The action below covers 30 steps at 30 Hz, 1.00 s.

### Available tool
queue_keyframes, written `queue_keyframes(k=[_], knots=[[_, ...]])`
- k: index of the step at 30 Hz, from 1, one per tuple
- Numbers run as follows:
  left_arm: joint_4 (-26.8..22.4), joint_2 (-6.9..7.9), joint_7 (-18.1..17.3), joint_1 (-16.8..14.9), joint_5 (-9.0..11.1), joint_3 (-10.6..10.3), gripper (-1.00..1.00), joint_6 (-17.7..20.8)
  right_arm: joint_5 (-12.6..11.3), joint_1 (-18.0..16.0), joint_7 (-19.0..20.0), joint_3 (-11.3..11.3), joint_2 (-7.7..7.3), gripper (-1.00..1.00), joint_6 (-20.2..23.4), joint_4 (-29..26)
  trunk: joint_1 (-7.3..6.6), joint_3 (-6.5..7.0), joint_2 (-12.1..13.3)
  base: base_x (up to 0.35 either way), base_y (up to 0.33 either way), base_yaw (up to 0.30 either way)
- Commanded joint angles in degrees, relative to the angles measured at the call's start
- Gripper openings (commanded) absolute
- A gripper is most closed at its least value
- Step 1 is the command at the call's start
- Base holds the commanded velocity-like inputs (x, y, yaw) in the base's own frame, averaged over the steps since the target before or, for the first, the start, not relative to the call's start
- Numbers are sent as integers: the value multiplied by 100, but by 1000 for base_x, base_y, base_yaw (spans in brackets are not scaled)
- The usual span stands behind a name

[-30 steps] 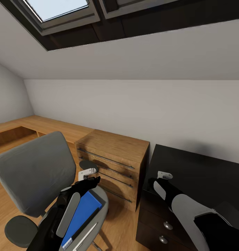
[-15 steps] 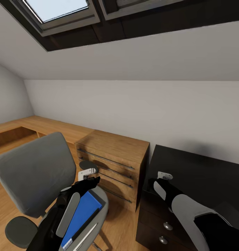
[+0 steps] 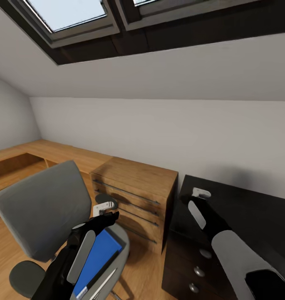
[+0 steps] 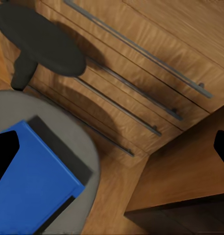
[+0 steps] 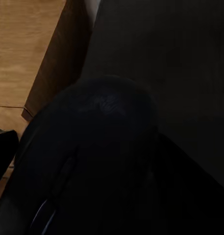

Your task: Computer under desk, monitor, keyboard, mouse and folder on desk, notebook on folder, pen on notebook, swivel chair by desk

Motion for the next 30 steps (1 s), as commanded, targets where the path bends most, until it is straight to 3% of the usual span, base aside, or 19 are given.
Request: queue_keyframes(k=[1,5,10,19,30], knots=[[-7,0,54,-4,59,-5,100,13,-76,167,-253,35,-22,-100,87,-387,-24,12,39,-230,0,0],[-7,-2,54,-4,56,-5,100,14,-87,999,-838,17,-36,-100,537,-2047,-112,84,199,-298,0,0],[-7,-8,54,-4,56,-5,100,13,-90,1721,-996,19,-35,-100,921,-3539,-222,173,400,-333,0,0],[6,-8,54,-4,56,-5,100,18,-101,1873,-1007,50,22,-100,933,-3798,-420,331,760,-342,0,-7],[543,-21,54,-4,53,-67,100,20,-91,1874,-1041,24,10,-100,931,-3835,-661,517,1202,-342,0,-94]])
